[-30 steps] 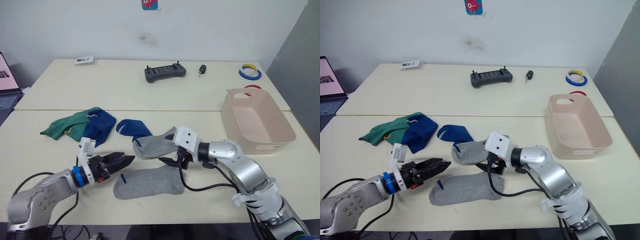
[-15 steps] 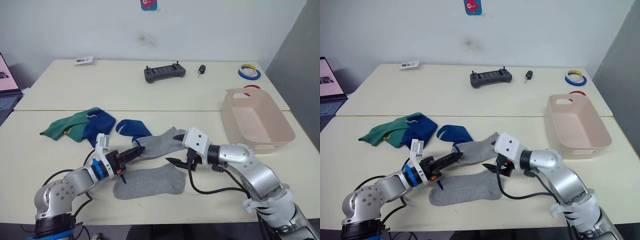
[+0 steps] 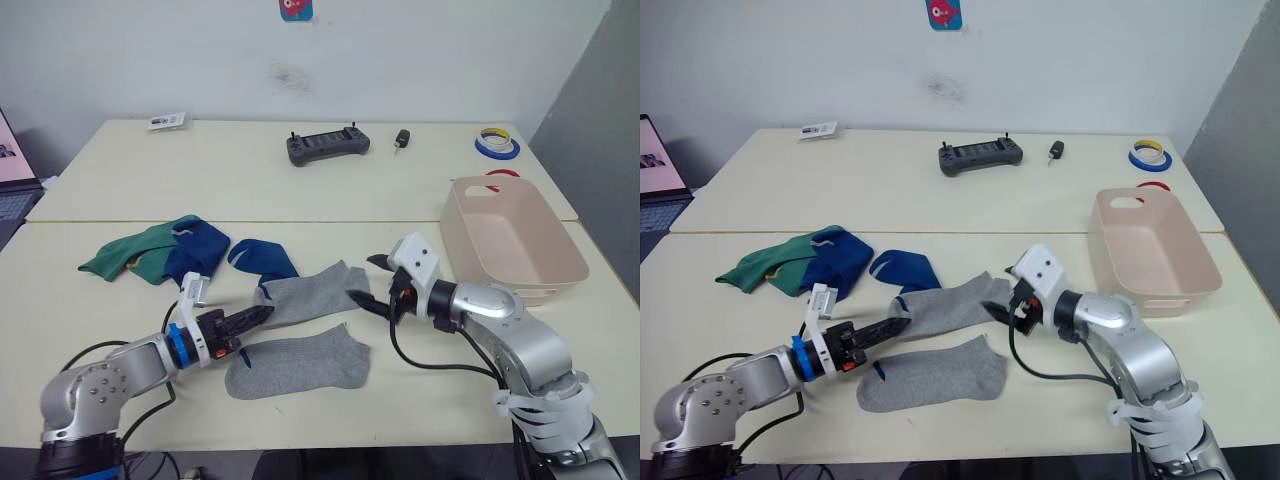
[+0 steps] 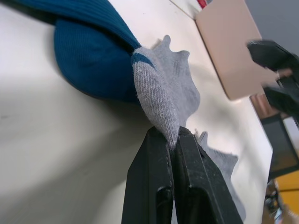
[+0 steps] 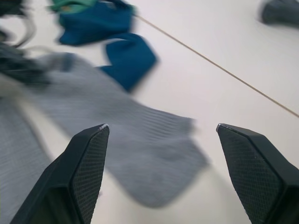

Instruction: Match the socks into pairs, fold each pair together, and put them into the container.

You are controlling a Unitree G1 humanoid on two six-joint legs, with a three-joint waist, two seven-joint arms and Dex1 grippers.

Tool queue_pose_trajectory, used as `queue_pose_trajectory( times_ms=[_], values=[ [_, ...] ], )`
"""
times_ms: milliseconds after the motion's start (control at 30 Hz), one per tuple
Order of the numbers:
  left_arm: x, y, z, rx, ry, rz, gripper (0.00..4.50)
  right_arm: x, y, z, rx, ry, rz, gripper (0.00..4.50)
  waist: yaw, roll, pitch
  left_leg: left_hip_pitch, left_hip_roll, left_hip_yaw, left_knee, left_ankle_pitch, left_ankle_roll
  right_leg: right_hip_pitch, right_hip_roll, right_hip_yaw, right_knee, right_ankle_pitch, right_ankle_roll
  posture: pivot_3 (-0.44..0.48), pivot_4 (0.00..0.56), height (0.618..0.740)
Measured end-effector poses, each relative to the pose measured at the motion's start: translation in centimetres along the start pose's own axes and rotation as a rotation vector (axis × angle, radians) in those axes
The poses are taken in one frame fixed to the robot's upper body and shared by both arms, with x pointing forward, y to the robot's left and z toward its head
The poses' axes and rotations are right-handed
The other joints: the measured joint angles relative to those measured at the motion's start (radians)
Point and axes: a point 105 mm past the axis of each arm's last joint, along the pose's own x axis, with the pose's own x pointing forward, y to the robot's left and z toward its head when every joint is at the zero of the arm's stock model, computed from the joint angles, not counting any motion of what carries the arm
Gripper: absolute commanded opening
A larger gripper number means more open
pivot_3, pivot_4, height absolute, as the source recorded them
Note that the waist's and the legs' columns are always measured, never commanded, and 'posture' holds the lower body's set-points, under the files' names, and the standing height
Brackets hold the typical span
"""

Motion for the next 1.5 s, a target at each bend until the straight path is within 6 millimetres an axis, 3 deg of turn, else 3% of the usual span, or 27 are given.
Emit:
queue_pose_trajectory(
  times_ms=[100,233,433,567,767,867,1200,1367,1500],
  values=[
    [-0.4,0.3,0.2,0.014,0.007,0.002,0.03,0.3,-1.3,-1.1,0.056,0.038,-0.051,3.97,0.0,0.0,0.0,0.0,0.0,0.0,0.0,0.0,0.0,0.0,0.0,0.0,-0.001,0.0,0.0,0.0,0.15,0.74],
    [-0.1,0.4,-0.1,0.02,0.017,-0.005,0.03,2.4,-2.3,-2.8,0.148,0.077,-0.08,3.97,0.0,0.0,0.0,0.0,0.0,0.001,0.0,0.0,0.001,0.0,0.0,0.0,-0.001,0.0,0.0,0.0,0.15,0.74],
    [0.0,0.5,-0.1,0.036,0.015,-0.005,0.03,4.8,-1.9,-3.8,0.163,0.11,-0.06,3.97,-0.001,0.0,0.0,0.0,0.001,0.001,-0.001,0.0,0.001,-0.001,0.0,0.0,-0.001,0.0,0.0,0.0,0.15,0.74],
    [0.0,0.7,-0.1,0.04,0.016,0.0,0.0,5.2,-1.5,-4.0,0.136,0.119,-0.039,3.04,-0.001,0.0,0.0,0.0,0.001,0.002,-0.001,0.0,0.001,-0.001,0.0,0.0,-0.001,0.0,0.0,0.0,0.15,0.74],
    [0.2,0.6,-0.2,0.036,-0.002,-0.012,0.0,5.0,-1.2,-4.2,0.088,0.144,-0.005,0.87,-0.001,0.0,0.0,0.0,0.001,0.001,-0.001,-0.001,0.001,-0.001,0.0,0.0,0.0,0.0,0.0,0.0,0.15,0.74],
    [0.3,0.5,0.0,0.042,-0.005,-0.015,0.0,4.8,-0.6,-4.2,0.086,0.143,0.017,0.03,-0.001,0.0,0.0,0.0,0.001,0.001,-0.001,-0.001,0.001,-0.001,0.0,0.0,0.0,0.0,0.0,0.0,0.15,0.74],
    [0.2,0.0,0.4,0.096,0.013,-0.044,0.0,3.7,0.5,-3.7,0.088,0.103,0.036,0.03,0.0,0.0,0.0,-0.001,0.001,0.001,-0.001,-0.001,0.001,-0.001,0.0,0.0,-0.001,0.0,0.0,0.0,0.15,0.74],
    [0.0,-1.6,2.2,0.196,0.024,-0.097,0.0,2.1,-0.1,-0.6,0.051,-0.005,0.018,0.03,0.0,0.0,0.0,-0.001,0.001,0.001,-0.001,-0.001,0.001,-0.001,0.0,0.0,-0.001,0.0,0.0,0.0,0.15,0.74],
    [-0.8,-3.3,2.8,0.224,0.074,-0.163,0.0,-0.3,0.2,1.7,0.059,-0.074,0.041,0.03,0.0,0.0,0.0,-0.001,0.001,0.0,-0.001,-0.001,0.001,-0.001,0.0,0.0,-0.002,0.0,0.0,0.0,0.15,0.74]
  ],
)
